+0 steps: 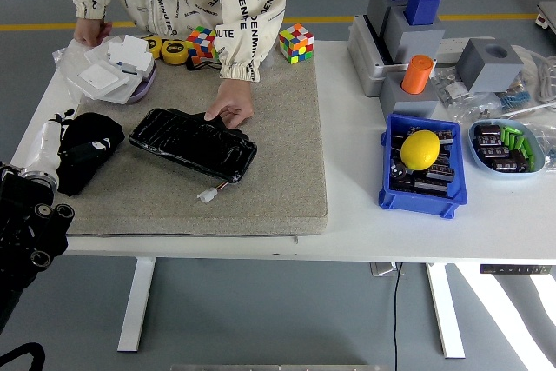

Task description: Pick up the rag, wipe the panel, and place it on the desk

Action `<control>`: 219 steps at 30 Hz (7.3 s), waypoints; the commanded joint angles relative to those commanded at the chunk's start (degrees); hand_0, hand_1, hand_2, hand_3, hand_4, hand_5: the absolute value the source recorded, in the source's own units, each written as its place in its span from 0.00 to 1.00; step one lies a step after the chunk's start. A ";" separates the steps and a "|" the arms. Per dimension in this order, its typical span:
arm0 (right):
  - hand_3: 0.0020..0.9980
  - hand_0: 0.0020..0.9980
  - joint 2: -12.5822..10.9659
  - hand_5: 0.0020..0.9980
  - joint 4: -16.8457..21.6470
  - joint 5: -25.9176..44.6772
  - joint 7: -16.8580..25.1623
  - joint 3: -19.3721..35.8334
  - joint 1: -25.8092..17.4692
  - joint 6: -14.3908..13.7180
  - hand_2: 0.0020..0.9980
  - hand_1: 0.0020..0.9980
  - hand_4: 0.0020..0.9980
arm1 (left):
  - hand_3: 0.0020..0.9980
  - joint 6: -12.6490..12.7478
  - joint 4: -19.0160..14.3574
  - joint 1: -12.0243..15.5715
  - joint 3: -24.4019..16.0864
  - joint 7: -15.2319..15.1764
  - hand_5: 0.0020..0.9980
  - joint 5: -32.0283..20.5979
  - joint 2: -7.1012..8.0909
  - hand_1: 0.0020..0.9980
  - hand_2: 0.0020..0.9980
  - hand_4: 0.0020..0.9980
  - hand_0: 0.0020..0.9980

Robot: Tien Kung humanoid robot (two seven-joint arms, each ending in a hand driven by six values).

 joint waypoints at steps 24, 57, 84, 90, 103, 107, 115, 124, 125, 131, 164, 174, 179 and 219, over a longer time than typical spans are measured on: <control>0.52 0.52 -0.12 0.35 0.09 0.49 0.20 -0.56 -0.03 -0.11 0.49 0.55 0.84 | 0.56 6.61 4.06 -2.09 0.21 -4.45 0.00 -4.04 -1.08 0.28 0.32 0.53 0.26; 0.52 0.52 -0.16 0.35 0.32 1.16 0.13 -1.47 -0.20 -0.11 0.49 0.55 0.84 | 0.55 4.73 -3.45 -5.07 11.87 -0.44 0.00 -2.90 -2.60 0.22 0.27 0.58 0.21; 0.52 0.52 -0.48 0.35 0.45 1.94 0.15 -2.66 0.02 -0.08 0.49 0.55 0.84 | 0.55 1.72 -14.37 -3.89 29.88 5.61 0.00 -10.11 -0.10 0.22 0.26 0.60 0.20; 0.52 0.52 -0.49 0.35 0.44 1.97 0.14 -2.95 -0.08 -0.06 0.49 0.55 0.84 | 0.55 1.77 -16.92 -4.05 34.59 5.63 0.00 -11.81 -0.06 0.22 0.26 0.60 0.20; 0.52 0.52 -0.54 0.35 0.45 1.82 0.15 -2.68 -0.12 -0.08 0.49 0.55 0.84 | 0.55 2.19 -20.28 -4.76 39.68 5.35 0.00 -13.86 -0.55 0.22 0.26 0.60 0.20; 0.52 0.52 -0.49 0.35 0.49 1.99 0.15 -2.85 -0.11 -0.07 0.49 0.55 0.84 | 0.55 2.76 -19.01 -4.73 38.39 4.78 0.00 -13.70 -0.79 0.22 0.26 0.60 0.20; 0.52 0.52 -0.40 0.35 0.65 2.18 0.14 -2.83 -0.10 -0.08 0.49 0.55 0.84 | 0.55 5.87 -15.26 -4.57 34.52 2.74 0.00 -13.14 -0.78 0.21 0.26 0.60 0.20; 0.52 0.52 -0.38 0.35 1.16 3.60 0.11 -4.46 -0.13 -0.01 0.49 0.55 0.84 | 0.55 6.95 -9.55 -5.44 28.96 1.77 0.00 -12.02 -0.99 0.21 0.26 0.60 0.20; 0.52 0.52 -0.38 0.35 1.17 3.65 0.13 -4.50 -0.09 -0.01 0.49 0.55 0.84 | 0.55 7.22 -8.90 -5.53 28.11 1.53 0.00 -12.01 -1.05 0.21 0.26 0.60 0.20; 0.52 0.52 -0.31 0.35 0.96 3.09 0.11 -3.83 -0.17 -0.02 0.49 0.55 0.84 | 0.55 8.73 -4.47 -6.45 24.01 -0.76 0.00 -12.93 -1.61 0.21 0.26 0.60 0.20; 0.52 0.52 -0.32 0.35 1.03 3.24 0.12 -3.83 -0.18 -0.01 0.49 0.55 0.84 | 0.55 10.40 2.44 -8.19 16.35 -1.02 0.00 -10.91 -1.74 0.21 0.25 0.60 0.20; 0.52 0.52 -0.30 0.35 1.06 3.23 0.10 -3.89 -0.19 -0.01 0.49 0.55 0.85 | 0.55 9.51 -1.51 -7.60 22.69 0.33 0.00 -13.36 -1.20 0.21 0.25 0.59 0.20; 0.52 0.52 -0.30 0.35 1.08 3.19 0.11 -3.90 -0.15 -0.01 0.49 0.55 0.85 | 0.55 9.17 -4.80 -7.12 26.98 1.05 0.00 -14.89 -0.71 0.21 0.25 0.59 0.20; 0.52 0.52 -0.29 0.35 1.06 3.26 0.15 -4.15 -0.09 -0.01 0.49 0.55 0.85 | 0.55 9.27 -13.24 -7.57 41.35 1.39 0.00 -20.06 -0.52 0.20 0.25 0.59 0.20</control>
